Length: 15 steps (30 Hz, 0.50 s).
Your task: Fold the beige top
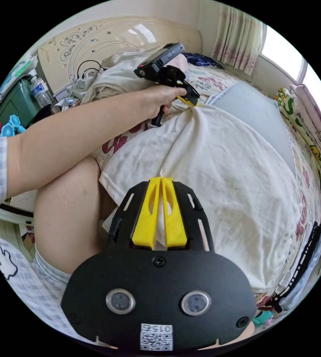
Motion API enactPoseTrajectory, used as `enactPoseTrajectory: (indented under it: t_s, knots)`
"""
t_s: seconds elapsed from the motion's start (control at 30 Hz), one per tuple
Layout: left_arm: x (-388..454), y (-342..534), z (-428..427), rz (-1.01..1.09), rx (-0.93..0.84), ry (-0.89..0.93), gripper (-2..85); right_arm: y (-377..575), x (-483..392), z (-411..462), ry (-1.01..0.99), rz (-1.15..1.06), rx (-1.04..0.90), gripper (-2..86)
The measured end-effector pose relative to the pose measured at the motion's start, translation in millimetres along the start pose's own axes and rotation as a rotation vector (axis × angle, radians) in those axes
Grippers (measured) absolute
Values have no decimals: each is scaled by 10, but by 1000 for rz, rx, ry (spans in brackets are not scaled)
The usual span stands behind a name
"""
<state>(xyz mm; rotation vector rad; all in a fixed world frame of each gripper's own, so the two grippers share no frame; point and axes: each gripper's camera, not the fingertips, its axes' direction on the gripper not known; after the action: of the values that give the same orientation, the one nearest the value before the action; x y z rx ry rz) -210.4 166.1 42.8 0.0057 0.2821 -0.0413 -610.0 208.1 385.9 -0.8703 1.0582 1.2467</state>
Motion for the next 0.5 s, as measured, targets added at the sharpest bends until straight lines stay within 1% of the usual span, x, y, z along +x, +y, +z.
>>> enactPoseTrajectory:
  t_s: [0.07,0.2,0.3,0.37,0.5]
  knots:
    - [2,0,-78,-3,37,39,-1,128,86,-72,-55,27,38,3]
    - [10,-2,-139,-8,64,49,-6,335,146,-205,-103,30,112,-3]
    - [32,-15,-139,-13,57,45,-6,428,171,-117,-107,16,76,-4]
    - [92,-28,-77,11,21,-6,-7,464,198,30,-105,19,23,-4]
    - [185,-42,-4,50,-26,-55,-5,495,254,64,-100,26,19,-2]
